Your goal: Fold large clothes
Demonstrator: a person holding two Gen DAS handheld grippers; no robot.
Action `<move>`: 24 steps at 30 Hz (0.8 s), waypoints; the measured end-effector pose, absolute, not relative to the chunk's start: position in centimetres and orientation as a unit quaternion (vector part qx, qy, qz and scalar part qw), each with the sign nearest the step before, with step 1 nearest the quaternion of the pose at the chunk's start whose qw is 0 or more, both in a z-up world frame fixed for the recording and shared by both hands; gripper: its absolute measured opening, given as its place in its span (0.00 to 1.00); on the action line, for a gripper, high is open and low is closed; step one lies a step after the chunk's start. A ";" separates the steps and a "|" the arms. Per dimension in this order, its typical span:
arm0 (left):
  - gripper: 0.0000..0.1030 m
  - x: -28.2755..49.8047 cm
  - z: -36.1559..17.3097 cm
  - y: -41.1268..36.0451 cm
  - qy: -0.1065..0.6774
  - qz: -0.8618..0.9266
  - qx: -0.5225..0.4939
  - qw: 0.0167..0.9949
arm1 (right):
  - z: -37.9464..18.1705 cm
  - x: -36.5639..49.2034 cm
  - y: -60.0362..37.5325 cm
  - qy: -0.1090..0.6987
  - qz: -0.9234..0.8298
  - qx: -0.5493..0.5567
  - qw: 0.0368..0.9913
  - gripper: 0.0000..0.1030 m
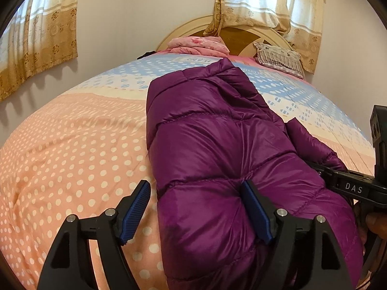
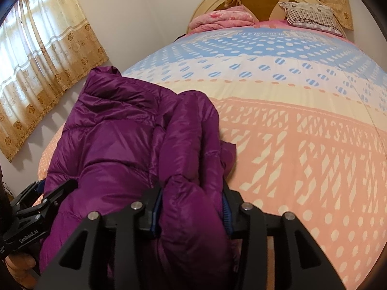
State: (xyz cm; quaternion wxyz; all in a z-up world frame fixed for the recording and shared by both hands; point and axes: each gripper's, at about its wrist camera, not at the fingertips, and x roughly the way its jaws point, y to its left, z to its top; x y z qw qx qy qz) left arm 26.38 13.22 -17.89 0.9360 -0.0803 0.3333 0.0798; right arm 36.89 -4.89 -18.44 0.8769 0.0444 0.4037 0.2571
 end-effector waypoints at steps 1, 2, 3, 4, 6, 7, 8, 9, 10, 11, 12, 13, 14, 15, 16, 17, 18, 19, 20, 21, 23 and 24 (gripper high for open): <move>0.78 26.4 -17.9 13.3 0.332 0.081 -0.083 0.936 | -18.4 36.8 -4.8 0.403 0.255 0.043 0.878 0.43; 0.79 26.4 -18.0 13.5 0.331 0.083 -0.086 0.936 | -18.4 36.7 -4.7 0.403 0.253 0.042 0.879 0.44; 0.80 26.3 -18.2 13.7 0.330 0.083 -0.089 0.936 | -18.4 36.6 -4.6 0.402 0.251 0.041 0.879 0.45; 0.80 26.2 -18.3 13.8 0.329 0.083 -0.092 0.936 | -18.4 36.6 -4.6 0.402 0.250 0.040 0.880 0.45; 0.80 26.0 -18.2 13.9 0.329 0.083 -0.095 0.936 | -18.2 36.5 -4.5 0.402 0.245 0.037 0.881 0.46; 0.80 26.0 -17.9 13.9 0.329 0.088 -0.092 0.936 | -18.0 36.5 -4.6 0.403 0.240 0.035 0.883 0.48; 0.80 25.7 -17.5 13.8 0.327 0.098 -0.087 0.936 | -17.7 36.4 -4.8 0.403 0.233 0.034 0.884 0.53; 0.80 25.3 -17.0 13.8 0.325 0.107 -0.082 0.936 | -17.0 36.0 -5.1 0.401 0.226 0.037 0.887 0.54; 0.80 24.8 -16.3 13.7 0.320 0.115 -0.079 0.937 | -16.3 35.6 -5.4 0.395 0.225 0.041 0.890 0.55; 0.80 24.0 -15.1 13.7 0.308 0.114 -0.076 0.941 | -15.1 34.8 -5.7 0.382 0.224 0.043 0.895 0.58; 0.80 23.3 -14.1 13.7 0.298 0.113 -0.074 0.945 | -14.1 34.0 -5.9 0.371 0.222 0.040 0.901 0.64; 0.80 22.4 -12.9 13.6 0.285 0.115 -0.070 0.949 | -13.1 33.3 -6.0 0.359 0.220 0.035 0.906 0.67; 0.80 21.2 -11.3 13.5 0.271 0.120 -0.066 0.953 | -12.0 32.3 -6.1 0.347 0.220 0.031 0.911 0.70; 0.80 20.3 -10.1 13.4 0.262 0.122 -0.066 0.955 | -10.8 31.1 -6.2 0.335 0.220 0.028 0.916 0.71; 0.80 19.6 -9.3 13.3 0.255 0.123 -0.067 0.957 | -9.9 30.1 -6.3 0.328 0.221 0.027 0.918 0.71; 0.80 18.4 -8.1 13.3 0.245 0.125 -0.070 0.959 | -8.9 28.8 -6.4 0.320 0.224 0.027 0.920 0.71; 0.80 17.6 -7.2 13.1 0.238 0.127 -0.071 0.960 | -8.1 27.7 -6.5 0.311 0.228 0.028 0.922 0.72; 0.80 16.4 -6.2 13.0 0.228 0.127 -0.072 0.963 | -7.4 26.8 -6.5 0.303 0.229 0.027 0.925 0.73; 0.80 15.1 -5.2 12.9 0.214 0.124 -0.071 0.966 | -6.6 25.5 -6.6 0.292 0.228 0.024 0.929 0.76; 0.80 14.2 -4.8 12.6 0.207 0.124 -0.070 0.968 | -6.0 24.7 -6.4 0.284 0.228 0.021 0.931 0.78; 0.80 12.6 -3.5 12.2 0.195 0.125 -0.068 0.970 | -4.8 23.1 -6.0 0.267 0.230 0.012 0.936 0.78; 0.80 12.3 -3.1 12.1 0.191 0.124 -0.067 0.972 | -4.5 22.6 -5.7 0.262 0.230 0.008 0.937 0.78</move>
